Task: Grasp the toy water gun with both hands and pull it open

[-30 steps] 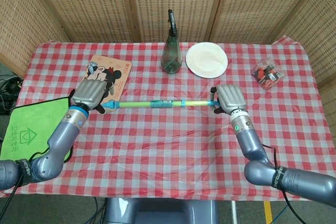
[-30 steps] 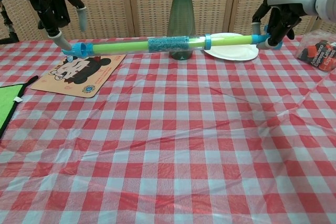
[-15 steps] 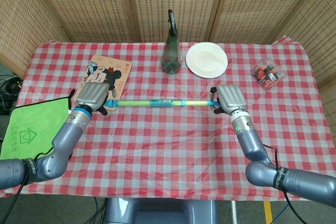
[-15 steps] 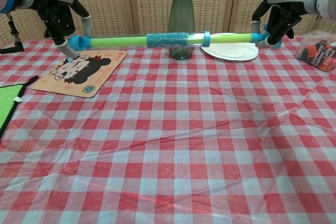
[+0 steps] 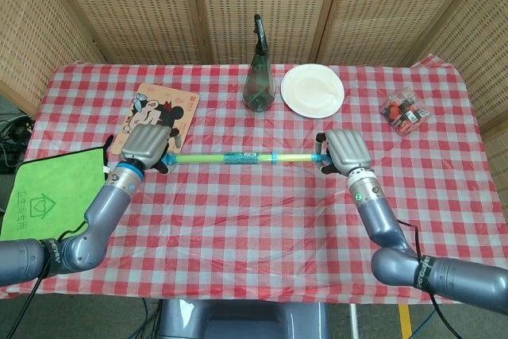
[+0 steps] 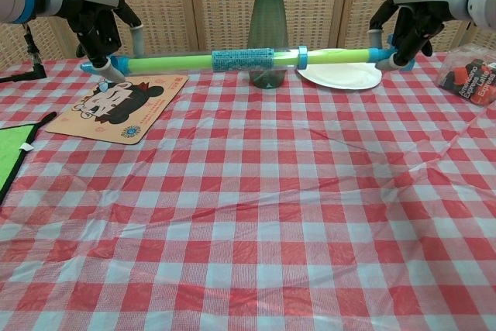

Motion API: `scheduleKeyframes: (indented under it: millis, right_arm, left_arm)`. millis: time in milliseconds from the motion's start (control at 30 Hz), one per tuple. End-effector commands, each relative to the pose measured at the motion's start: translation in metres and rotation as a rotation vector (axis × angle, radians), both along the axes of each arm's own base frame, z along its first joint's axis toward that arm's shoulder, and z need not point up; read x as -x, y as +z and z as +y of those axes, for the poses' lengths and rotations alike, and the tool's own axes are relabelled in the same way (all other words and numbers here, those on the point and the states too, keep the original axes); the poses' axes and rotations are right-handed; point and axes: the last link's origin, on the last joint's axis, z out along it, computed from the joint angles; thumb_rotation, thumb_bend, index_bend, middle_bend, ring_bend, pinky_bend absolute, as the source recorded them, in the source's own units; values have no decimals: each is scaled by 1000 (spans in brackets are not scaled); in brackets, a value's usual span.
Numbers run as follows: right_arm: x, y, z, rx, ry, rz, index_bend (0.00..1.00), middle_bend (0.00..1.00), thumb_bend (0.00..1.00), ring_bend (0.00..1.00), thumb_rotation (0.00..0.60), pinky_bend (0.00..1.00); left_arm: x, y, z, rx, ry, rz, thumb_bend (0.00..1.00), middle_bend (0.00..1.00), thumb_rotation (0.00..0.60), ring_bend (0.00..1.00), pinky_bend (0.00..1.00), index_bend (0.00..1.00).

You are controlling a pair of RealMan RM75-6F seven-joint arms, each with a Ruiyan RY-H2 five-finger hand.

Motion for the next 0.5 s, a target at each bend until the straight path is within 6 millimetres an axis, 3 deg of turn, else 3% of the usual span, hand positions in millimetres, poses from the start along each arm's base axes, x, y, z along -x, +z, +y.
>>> scheduleKeyframes:
  millis: [33,267,500]
  right_arm:
    - [0,0,1,0,1,0,870,1000,558,1000,600,680]
    - [3,1,2,0,-3,2,870,1000,558,1000,600,680]
    - [5,0,3,-3,-10,1,870,1000,557,1000,600,680]
  left_arm:
    - [-2,-3,0,0,-5,-8,327,821,600,712,604,503]
    - [-4,-4,-1,-13,-11,-20,372,829,600,721,604,657]
    - [2,2,-3,-19,-3,-18,373,829,600,721,603,672]
